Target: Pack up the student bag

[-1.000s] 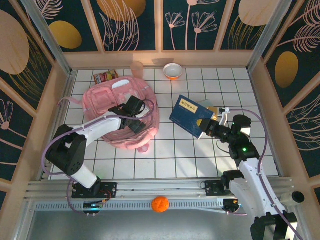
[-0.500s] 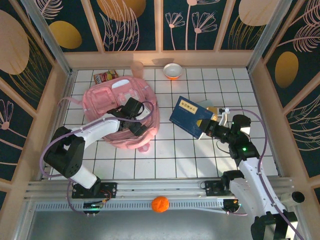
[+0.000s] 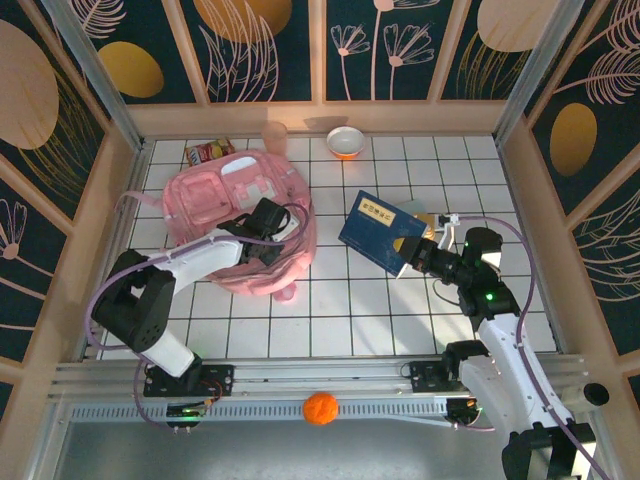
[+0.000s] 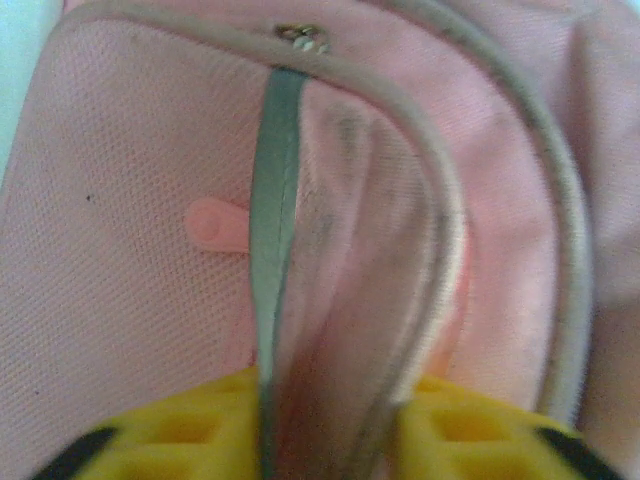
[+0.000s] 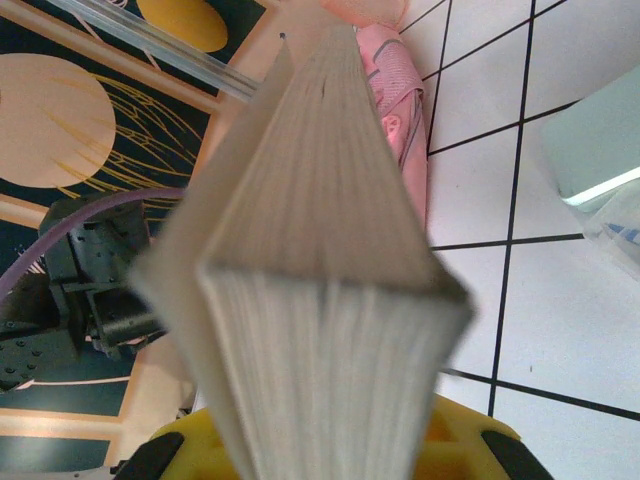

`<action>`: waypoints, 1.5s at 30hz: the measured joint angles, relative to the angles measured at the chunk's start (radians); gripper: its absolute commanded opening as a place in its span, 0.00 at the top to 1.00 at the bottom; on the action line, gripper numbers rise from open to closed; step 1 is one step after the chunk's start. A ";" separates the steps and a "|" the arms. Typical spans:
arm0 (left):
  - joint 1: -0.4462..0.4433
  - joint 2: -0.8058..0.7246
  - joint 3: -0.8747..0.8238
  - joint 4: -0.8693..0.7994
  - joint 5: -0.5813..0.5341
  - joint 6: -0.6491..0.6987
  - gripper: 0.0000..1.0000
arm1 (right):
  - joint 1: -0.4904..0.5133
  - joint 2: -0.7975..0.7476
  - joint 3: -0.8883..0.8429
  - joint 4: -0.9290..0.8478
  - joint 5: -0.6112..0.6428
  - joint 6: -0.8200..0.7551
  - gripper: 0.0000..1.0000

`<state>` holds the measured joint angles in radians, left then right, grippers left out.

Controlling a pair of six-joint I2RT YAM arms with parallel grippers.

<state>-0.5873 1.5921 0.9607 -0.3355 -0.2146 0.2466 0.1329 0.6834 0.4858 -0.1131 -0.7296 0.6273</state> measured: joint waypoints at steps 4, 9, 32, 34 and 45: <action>0.003 -0.073 0.025 -0.054 0.035 -0.025 1.00 | 0.011 0.001 0.000 0.013 0.013 0.012 1.00; 0.007 -0.204 0.054 -0.096 0.101 -0.093 1.00 | 0.066 0.034 -0.021 0.134 0.052 0.094 1.00; -0.041 -0.297 0.204 -0.115 0.311 -0.412 1.00 | 0.257 0.093 0.035 0.139 0.385 0.293 1.00; -0.042 -0.292 0.221 -0.114 0.311 -0.432 1.00 | 0.271 0.078 0.029 0.137 0.411 0.320 1.00; -0.041 -0.224 0.310 -0.158 0.296 -0.530 1.00 | 0.439 0.058 -0.005 0.127 0.572 0.439 1.00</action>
<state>-0.6285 1.3682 1.2709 -0.4931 0.0814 -0.2832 0.5720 0.7410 0.4812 0.0139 -0.1574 1.0664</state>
